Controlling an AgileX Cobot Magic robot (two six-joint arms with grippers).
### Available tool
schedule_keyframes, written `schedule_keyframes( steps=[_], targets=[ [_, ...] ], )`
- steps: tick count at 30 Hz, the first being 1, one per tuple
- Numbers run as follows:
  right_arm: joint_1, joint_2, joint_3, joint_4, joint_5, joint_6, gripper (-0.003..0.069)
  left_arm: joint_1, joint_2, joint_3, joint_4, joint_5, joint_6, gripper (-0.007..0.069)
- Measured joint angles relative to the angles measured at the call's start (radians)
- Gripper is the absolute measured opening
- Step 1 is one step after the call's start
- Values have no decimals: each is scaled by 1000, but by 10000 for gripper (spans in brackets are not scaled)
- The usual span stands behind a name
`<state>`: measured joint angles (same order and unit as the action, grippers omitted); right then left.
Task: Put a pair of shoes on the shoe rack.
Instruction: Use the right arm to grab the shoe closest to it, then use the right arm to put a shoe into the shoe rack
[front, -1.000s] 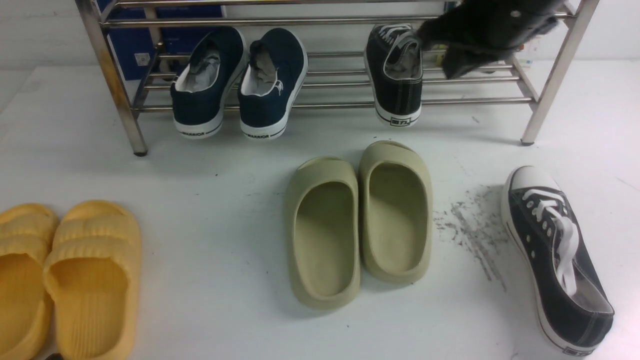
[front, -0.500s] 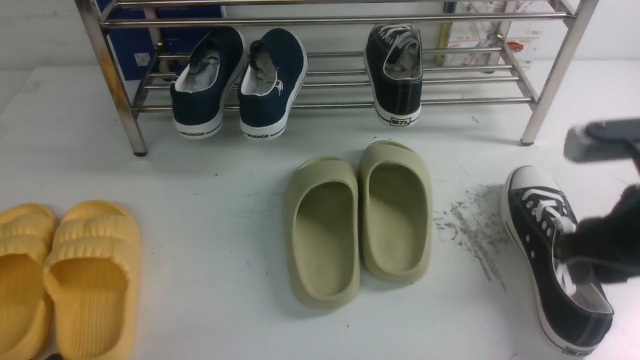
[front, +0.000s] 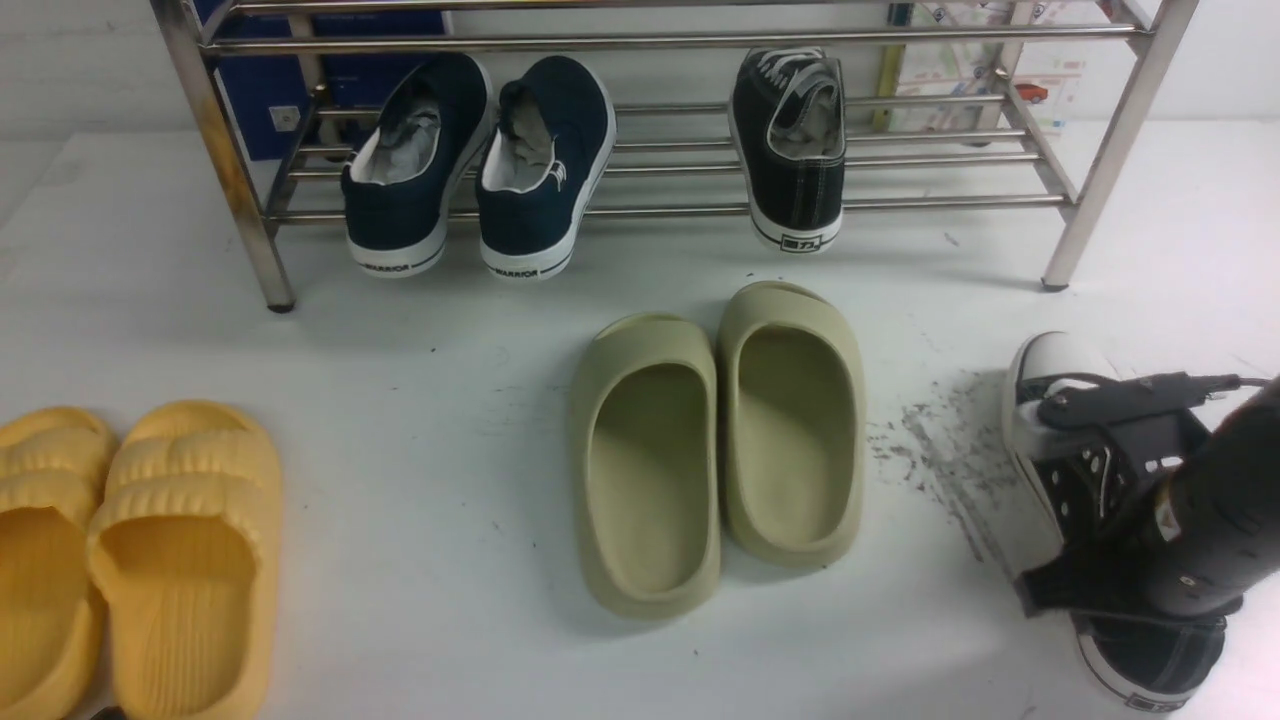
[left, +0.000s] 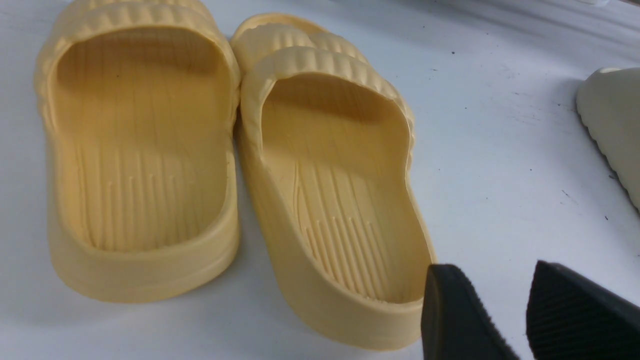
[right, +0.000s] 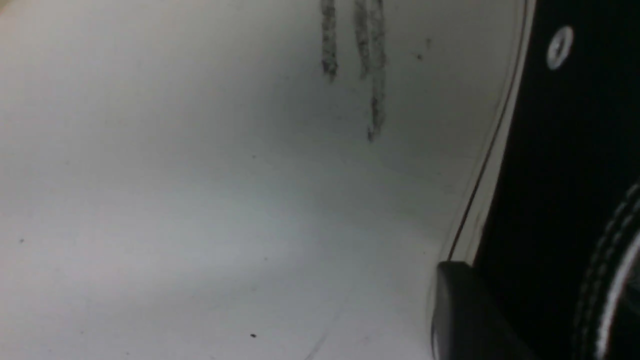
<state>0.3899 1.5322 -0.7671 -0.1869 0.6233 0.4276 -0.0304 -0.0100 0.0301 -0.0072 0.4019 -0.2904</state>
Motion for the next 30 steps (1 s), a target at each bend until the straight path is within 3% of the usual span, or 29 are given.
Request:
schedule_keyframes(
  steps=[2, 3, 15, 30],
  targets=[
    [1, 3, -17, 9, 17, 6, 119, 0, 0, 0, 0, 0, 0, 239],
    [1, 4, -29, 8, 25, 6, 113, 0, 0, 0, 0, 0, 0, 239],
    [0, 46, -402, 29, 86, -169, 128, 0, 0, 0, 0, 0, 0, 239],
    [-55, 408, -903, 106, 196, -287, 128, 0, 0, 0, 0, 0, 0, 239]
  ],
)
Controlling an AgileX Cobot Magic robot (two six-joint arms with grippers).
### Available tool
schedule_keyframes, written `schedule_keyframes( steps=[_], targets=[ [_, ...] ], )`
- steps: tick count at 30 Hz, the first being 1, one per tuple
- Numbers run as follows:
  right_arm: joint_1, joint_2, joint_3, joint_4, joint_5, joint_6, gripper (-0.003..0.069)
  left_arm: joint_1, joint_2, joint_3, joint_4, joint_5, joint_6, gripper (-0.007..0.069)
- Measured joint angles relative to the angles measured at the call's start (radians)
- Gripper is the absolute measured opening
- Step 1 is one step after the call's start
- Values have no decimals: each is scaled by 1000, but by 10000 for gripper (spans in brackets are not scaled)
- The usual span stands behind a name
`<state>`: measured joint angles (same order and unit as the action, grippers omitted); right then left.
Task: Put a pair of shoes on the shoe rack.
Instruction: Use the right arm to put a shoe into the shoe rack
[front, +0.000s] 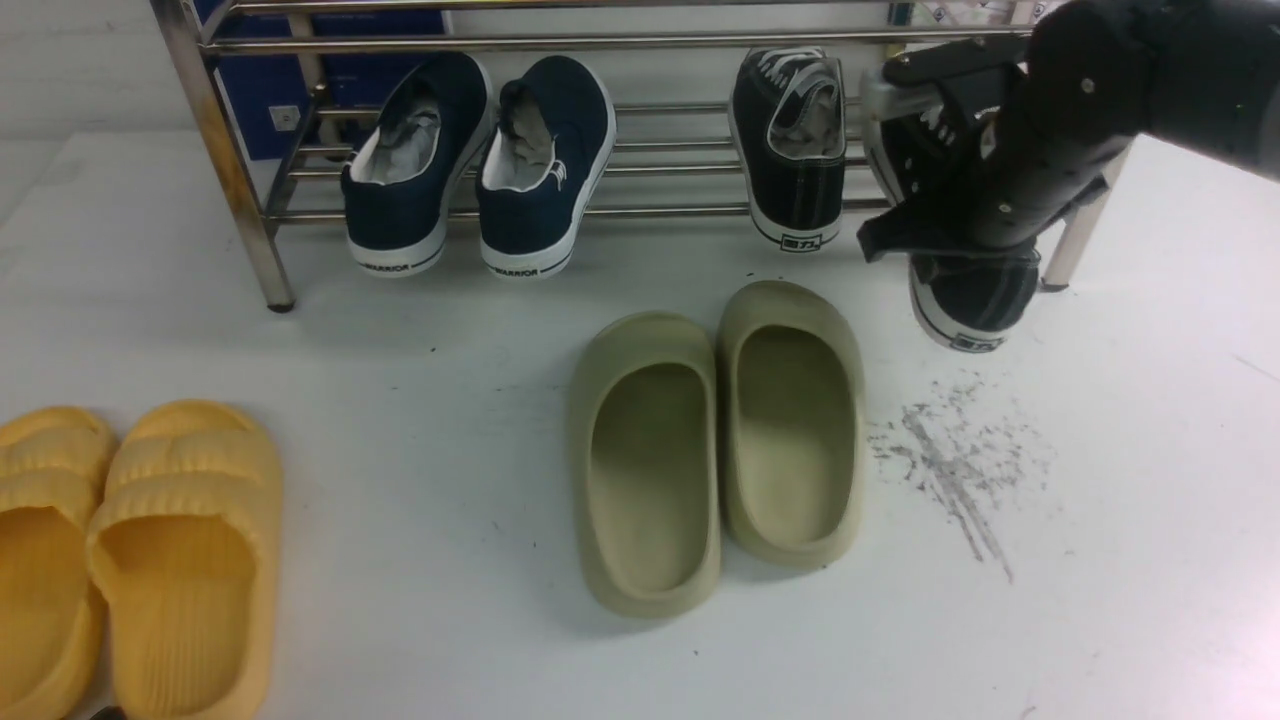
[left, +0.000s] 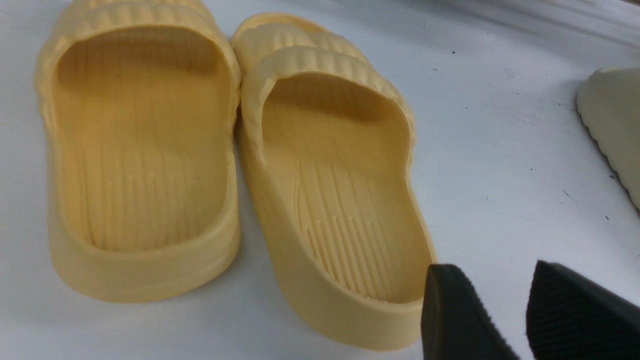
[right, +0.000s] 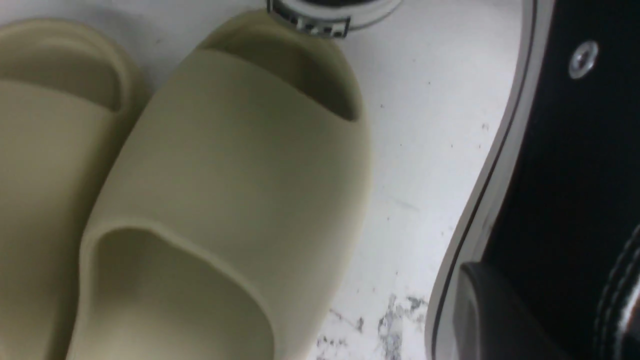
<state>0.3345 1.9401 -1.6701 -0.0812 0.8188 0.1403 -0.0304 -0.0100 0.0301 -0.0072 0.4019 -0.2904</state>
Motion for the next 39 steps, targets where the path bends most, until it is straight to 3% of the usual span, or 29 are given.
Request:
schedule_keyframes(
  steps=[12, 21, 28, 39],
  targets=[
    [-24, 165, -213, 61, 12, -63, 119, 0, 0, 0, 0, 0, 0, 239],
    [-50, 239, -319, 35, -52, -96, 102, 0, 0, 0, -1, 0, 0, 239],
    [-58, 255, -330, 39, -69, -176, 92, 0, 0, 0, -1, 0, 0, 239],
    [-64, 267, -330, 32, -140, -194, 92, 0, 0, 0, -1, 0, 0, 239]
  ],
)
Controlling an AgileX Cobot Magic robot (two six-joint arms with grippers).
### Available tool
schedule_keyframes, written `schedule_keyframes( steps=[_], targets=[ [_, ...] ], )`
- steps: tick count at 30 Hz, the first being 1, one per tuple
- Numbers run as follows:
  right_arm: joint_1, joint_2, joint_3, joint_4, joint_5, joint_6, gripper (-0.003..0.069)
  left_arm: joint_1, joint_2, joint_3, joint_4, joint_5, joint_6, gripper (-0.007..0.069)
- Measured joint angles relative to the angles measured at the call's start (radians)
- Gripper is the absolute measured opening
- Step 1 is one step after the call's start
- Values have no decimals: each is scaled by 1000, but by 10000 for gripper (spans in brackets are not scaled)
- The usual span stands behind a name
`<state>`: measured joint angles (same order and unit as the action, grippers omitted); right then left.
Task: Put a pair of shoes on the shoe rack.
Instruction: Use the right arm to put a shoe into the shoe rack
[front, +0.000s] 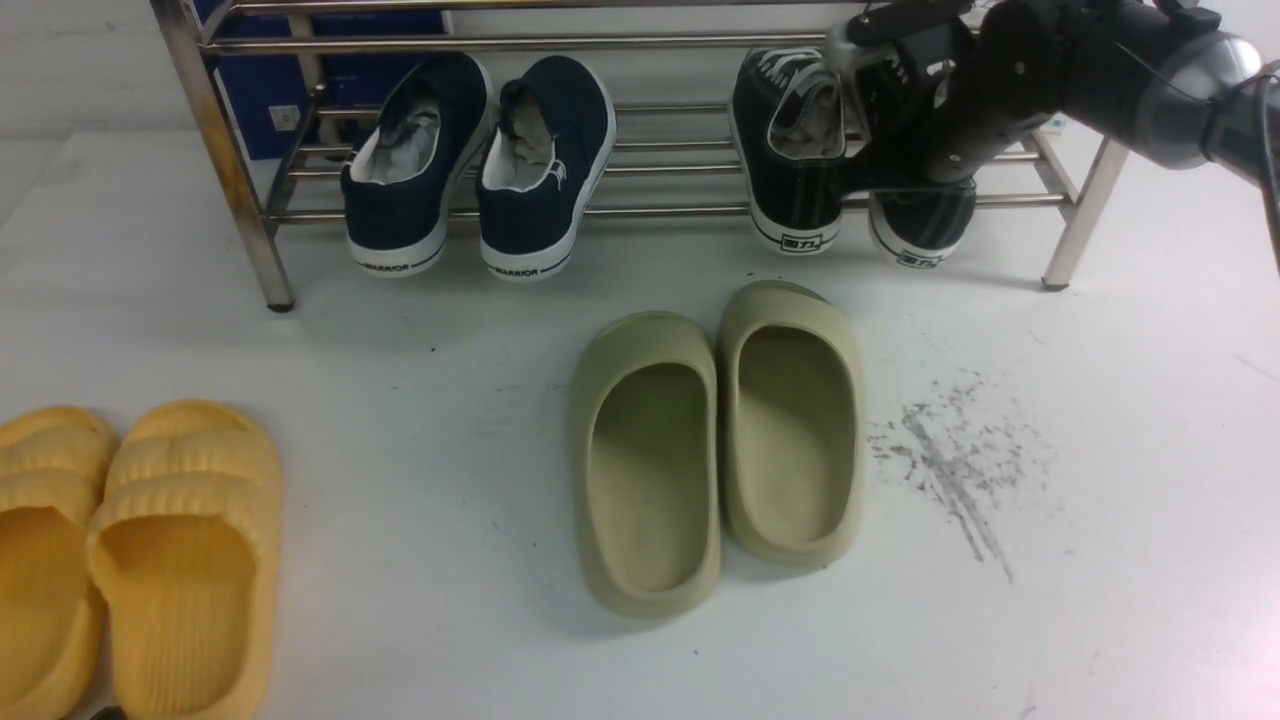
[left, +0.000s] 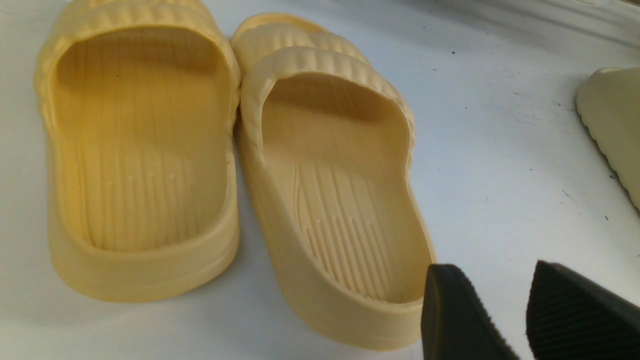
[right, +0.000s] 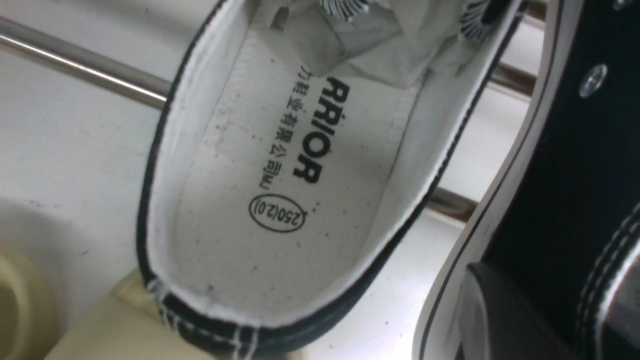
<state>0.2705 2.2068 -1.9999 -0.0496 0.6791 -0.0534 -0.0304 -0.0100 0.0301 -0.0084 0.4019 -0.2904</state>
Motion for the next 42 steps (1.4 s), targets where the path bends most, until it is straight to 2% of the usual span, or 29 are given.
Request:
schedule_keyframes(
  steps=[2, 7, 13, 16, 21, 25, 29, 30, 32, 34, 35, 39, 42],
  targets=[
    [0, 2, 0, -1, -4, 0, 95, 0, 0, 0, 0, 0, 0, 239],
    [0, 4, -1, -8, -4, -1, 161, 0, 0, 0, -1, 0, 0, 239],
    [0, -26, -9, -11, -1, 31, 321, 0, 0, 0, -2, 0, 0, 239],
    [0, -63, -9, 4, 35, 47, 353, 0, 0, 0, -2, 0, 0, 239],
    [1, -138, -11, 84, 131, 53, 354, 0, 0, 0, -2, 0, 0, 239],
    [4, -202, -14, 146, 287, 53, 330, 0, 0, 0, -2, 0, 0, 239],
    [-1, -226, -15, 151, 442, 53, 266, 0, 0, 0, -2, 0, 0, 239],
    [-5, -228, -15, 150, 476, 53, 237, 0, 0, 0, -2, 0, 0, 239],
    [-38, -230, -1, 149, 536, 60, 113, 0, 0, 0, -2, 0, 0, 239],
    [-74, -230, 33, 148, 532, 84, 20, 0, 0, 0, -2, 0, 0, 239],
    [-100, -230, 59, 148, 519, 100, 2, 0, 0, 0, -2, 0, 0, 239],
    [-171, -225, 127, 197, 444, 117, -3, 0, 0, 0, -2, 0, 0, 239],
    [-216, -216, 174, 324, 363, 75, -5, 0, 0, 0, -2, 0, 0, 239]
  ],
)
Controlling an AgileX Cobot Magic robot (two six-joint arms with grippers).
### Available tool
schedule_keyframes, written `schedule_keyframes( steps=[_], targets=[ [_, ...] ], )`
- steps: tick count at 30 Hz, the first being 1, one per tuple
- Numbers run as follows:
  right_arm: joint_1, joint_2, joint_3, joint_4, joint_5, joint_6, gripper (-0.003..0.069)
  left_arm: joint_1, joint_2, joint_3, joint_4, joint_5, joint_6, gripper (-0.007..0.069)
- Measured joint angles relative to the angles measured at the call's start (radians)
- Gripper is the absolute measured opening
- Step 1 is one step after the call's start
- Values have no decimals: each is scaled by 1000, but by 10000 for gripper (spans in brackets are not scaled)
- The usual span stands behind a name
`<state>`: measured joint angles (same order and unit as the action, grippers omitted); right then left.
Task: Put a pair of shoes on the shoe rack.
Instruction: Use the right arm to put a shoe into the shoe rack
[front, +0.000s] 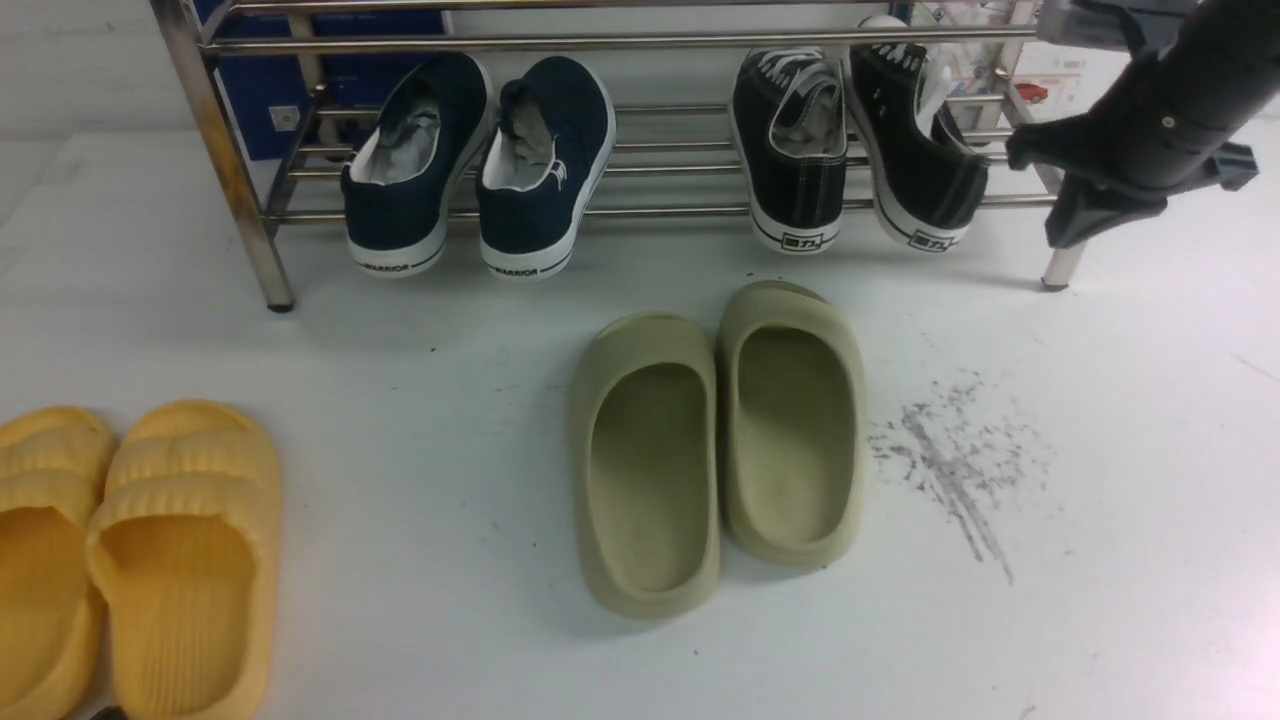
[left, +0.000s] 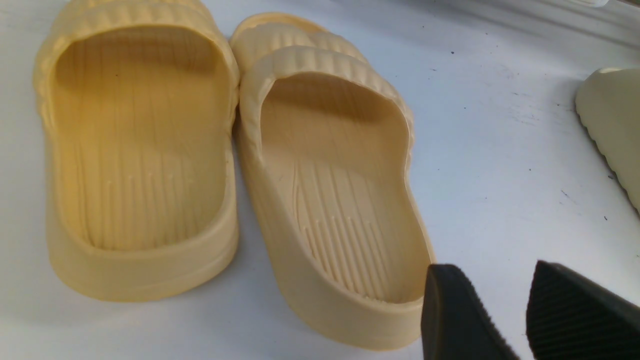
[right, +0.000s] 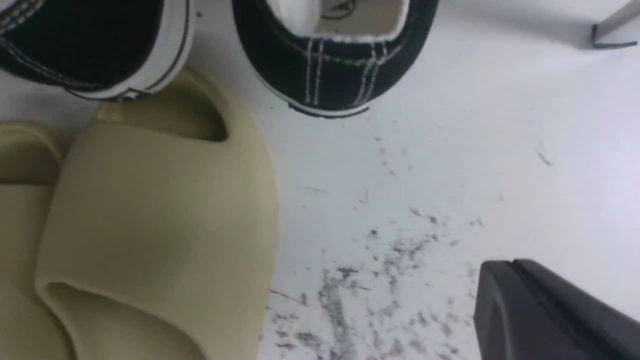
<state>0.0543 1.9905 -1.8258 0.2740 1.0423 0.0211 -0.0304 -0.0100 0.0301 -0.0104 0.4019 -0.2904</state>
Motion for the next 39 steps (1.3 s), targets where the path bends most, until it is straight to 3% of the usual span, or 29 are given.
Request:
schedule_keyframes(
  steps=[5, 11, 18, 24, 33, 39],
  targets=[
    [-3, 25, 16, 151, -67, -97, -5, 0, 0, 0, 0, 0, 0, 239],
    [-2, 57, 17, 179, -200, -127, -5, 0, 0, 0, 0, 0, 0, 239],
    [-2, 76, 20, 227, -242, -152, -5, 0, 0, 0, 0, 0, 0, 239],
    [-2, 76, 24, 301, -295, -244, -3, 0, 0, 0, 0, 0, 0, 239],
    [-3, 76, 24, 292, -235, -263, 0, 0, 0, 0, 0, 0, 0, 239],
    [-3, 14, 25, 221, -162, -263, 5, 0, 0, 0, 0, 0, 0, 239]
  ],
)
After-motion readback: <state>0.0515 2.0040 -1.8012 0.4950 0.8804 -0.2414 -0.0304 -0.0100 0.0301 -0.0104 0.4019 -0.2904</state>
